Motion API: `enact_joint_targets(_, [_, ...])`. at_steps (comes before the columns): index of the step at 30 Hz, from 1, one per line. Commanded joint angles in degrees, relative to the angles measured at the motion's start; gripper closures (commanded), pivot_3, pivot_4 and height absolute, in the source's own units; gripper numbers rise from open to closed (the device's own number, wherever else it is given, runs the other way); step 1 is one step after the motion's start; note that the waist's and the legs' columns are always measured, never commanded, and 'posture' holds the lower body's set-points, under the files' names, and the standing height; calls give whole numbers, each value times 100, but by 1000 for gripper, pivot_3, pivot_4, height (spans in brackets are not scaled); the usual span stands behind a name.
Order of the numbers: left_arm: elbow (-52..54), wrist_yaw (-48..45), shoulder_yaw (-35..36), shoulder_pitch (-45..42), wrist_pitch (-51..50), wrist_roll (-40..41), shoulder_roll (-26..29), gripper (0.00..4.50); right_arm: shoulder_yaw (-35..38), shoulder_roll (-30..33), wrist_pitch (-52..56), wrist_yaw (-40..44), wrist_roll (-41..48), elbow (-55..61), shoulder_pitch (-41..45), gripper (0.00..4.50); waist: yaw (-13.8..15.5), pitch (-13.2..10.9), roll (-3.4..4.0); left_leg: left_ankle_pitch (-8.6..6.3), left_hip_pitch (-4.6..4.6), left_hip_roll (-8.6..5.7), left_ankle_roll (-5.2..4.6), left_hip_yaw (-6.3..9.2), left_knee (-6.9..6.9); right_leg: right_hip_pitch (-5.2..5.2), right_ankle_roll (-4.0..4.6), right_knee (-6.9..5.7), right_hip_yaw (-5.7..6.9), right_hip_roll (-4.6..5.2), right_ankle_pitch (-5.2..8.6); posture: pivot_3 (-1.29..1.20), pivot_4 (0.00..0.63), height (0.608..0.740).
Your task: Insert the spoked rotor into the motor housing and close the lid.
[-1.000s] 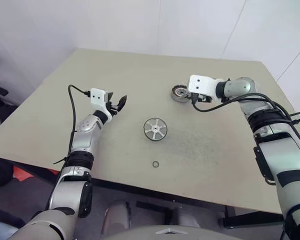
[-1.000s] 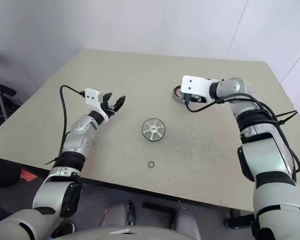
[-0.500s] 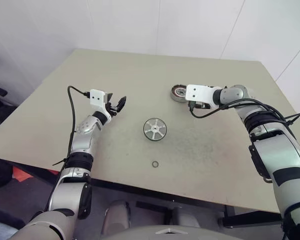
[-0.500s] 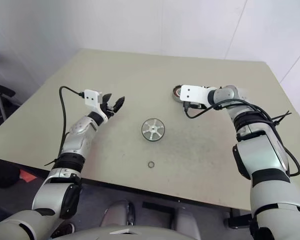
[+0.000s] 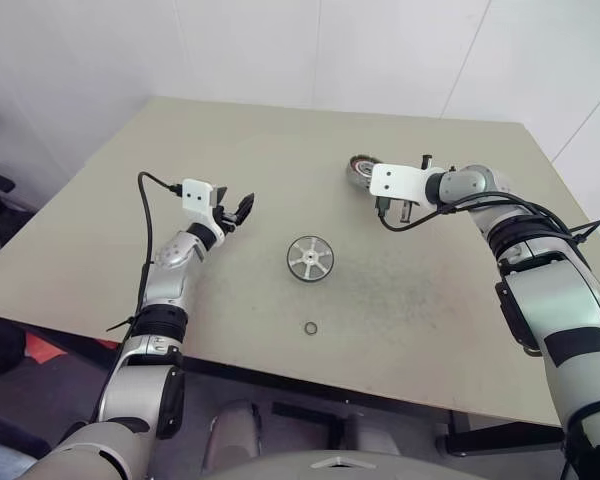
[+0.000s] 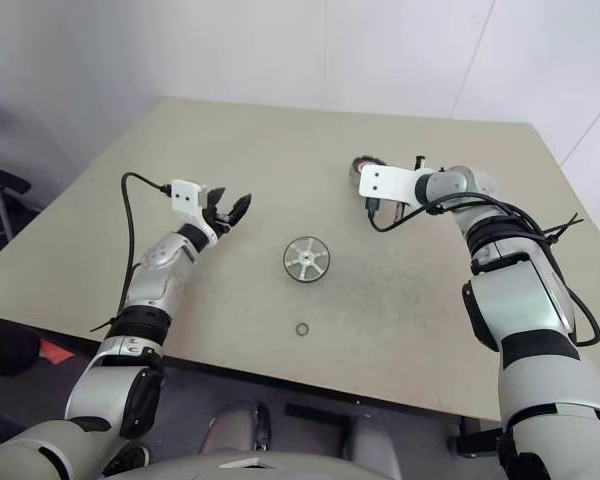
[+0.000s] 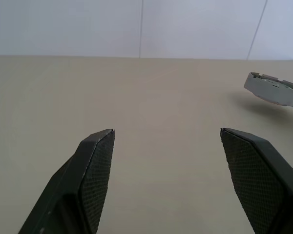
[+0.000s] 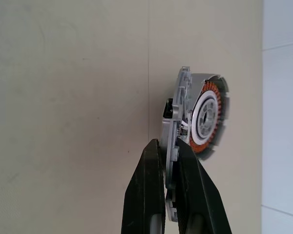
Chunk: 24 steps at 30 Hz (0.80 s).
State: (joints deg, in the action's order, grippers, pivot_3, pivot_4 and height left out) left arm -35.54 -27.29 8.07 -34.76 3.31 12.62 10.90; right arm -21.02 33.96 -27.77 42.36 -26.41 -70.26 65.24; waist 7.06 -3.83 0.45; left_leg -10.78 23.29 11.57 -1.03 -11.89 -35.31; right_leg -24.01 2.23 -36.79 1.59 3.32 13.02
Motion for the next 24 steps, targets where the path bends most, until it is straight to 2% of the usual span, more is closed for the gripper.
enact_joint_targets(1, [162,6,-2,-93,113,1,17,808,110,120,-167,-79,61,186,303,4452,0,0,0,0,6,0,0,0,0,-6,0,0,0,0,0,0,0,740])
enact_joint_targets(9, [142,6,-35,-101,128,-20,-7,808,137,360,-419,372,87,440,396,4452,7,-1,0,0,10,0,-1,0,0,-8,0,0,0,0,0,0,0,740])
enact_joint_targets(18, [112,8,-59,-71,136,-13,-39,808,301,1124,-505,2279,695,1600,-110,4452,15,-4,-4,-3,15,0,-8,0,-5,-10,0,0,1,1,0,0,0,740])
enact_joint_targets(24, [70,-17,-71,-86,135,-9,-52,808,508,1726,297,3630,1608,3515,-1210,4452,37,-4,-5,5,15,0,-28,1,-12,-8,-1,-4,1,1,-1,0,0,740])
